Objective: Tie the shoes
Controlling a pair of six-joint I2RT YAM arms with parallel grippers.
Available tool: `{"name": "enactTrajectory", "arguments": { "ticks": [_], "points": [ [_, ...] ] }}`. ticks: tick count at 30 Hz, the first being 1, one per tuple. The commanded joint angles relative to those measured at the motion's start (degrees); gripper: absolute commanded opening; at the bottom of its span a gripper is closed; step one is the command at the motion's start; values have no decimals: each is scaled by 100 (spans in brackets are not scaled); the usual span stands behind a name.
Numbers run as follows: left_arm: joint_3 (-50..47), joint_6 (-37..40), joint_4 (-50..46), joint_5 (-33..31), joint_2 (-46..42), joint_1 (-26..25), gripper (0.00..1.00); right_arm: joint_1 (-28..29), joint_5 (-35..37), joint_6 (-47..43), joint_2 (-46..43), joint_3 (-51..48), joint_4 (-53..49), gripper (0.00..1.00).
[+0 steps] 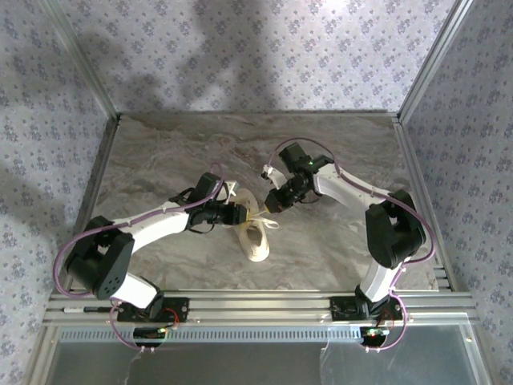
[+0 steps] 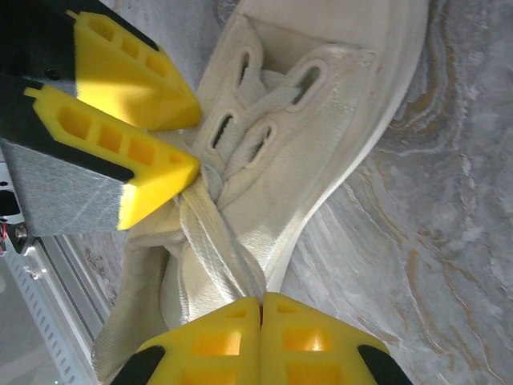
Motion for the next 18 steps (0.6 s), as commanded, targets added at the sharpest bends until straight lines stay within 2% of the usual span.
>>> {"name": "enactTrajectory", "arguments": {
  "ticks": [1,18],
  "points": [
    [-127,0,-438,-300,137,4,38,-188,228,-167,-241,-36,-344,0],
    [-53,39,-553,-309,64,9,39,-466,584,-267,-240,-70,-493,0]
  ]
}}
